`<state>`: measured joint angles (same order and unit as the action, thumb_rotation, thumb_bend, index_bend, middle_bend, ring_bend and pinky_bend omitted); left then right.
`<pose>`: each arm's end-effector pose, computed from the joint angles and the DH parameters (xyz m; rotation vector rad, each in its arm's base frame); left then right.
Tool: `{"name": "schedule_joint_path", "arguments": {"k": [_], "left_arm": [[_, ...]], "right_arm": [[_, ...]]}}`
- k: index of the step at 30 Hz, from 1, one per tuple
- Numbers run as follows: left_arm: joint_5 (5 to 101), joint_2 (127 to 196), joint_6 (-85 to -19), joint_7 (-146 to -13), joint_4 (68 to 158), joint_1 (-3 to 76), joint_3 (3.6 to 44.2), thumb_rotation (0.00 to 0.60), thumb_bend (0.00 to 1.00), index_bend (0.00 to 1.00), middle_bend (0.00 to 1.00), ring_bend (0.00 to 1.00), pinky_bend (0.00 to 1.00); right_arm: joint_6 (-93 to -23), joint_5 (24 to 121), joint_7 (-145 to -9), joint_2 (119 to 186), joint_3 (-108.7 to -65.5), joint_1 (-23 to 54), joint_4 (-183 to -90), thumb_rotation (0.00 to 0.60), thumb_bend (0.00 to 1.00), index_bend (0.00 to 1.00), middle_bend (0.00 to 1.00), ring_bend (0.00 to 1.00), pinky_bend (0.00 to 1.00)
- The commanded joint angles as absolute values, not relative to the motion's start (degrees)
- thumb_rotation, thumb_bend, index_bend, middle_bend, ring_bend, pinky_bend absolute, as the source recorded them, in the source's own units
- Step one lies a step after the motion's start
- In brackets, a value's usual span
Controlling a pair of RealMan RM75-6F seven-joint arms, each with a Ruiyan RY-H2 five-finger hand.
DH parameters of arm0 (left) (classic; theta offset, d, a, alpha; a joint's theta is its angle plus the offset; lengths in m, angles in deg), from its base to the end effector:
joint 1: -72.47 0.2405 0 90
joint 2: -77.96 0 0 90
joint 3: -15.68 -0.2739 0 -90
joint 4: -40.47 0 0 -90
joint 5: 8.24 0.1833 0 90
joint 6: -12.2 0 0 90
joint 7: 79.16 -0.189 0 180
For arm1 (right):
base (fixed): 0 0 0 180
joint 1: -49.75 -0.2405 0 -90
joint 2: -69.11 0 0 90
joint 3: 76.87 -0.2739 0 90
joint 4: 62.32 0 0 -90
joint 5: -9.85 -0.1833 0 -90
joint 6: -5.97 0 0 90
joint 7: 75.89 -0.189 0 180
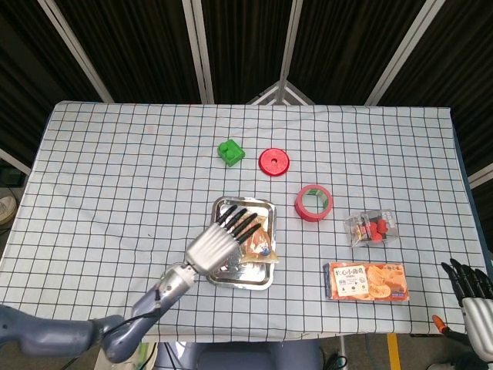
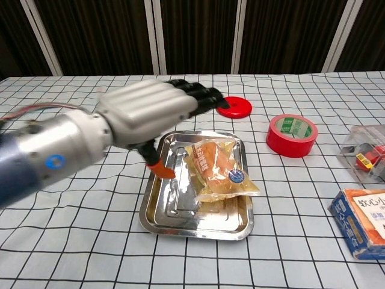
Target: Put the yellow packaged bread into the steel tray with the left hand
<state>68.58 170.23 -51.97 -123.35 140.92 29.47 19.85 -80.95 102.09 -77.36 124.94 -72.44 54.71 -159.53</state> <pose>-0.0595 0.3080 -0.0253 -2.1108 -0.4510 -1.0492 -0.3294 -0.1453 0.2070 1.4284 -1.0242 0.7432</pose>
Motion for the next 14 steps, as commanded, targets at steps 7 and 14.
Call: {"name": "schedule_joint_path", "arguments": {"k": [7,14], "left_arm": [[88.44,151.67,-87.57,-103.73,135.33,63.18,-7.09,0.600,0.04,0.00,0.00,0.00,0.03],[92.71,148.86,-93.58,-92.38,129.52,66.59,-6.25,0.600,0.04,0.00,0.00,0.00,0.03]], "right_arm": [[-85.31,108.07,-72.20,127.00,-70.33,56.99,-159.74,0.600,0.30,0.00,0.00,0.00,0.00],[-89.19,111.37,-68.32,128.81,-68.95,59.69,-160.55,0.600,0.30,0.00,0.00,0.00,0.00]]}}
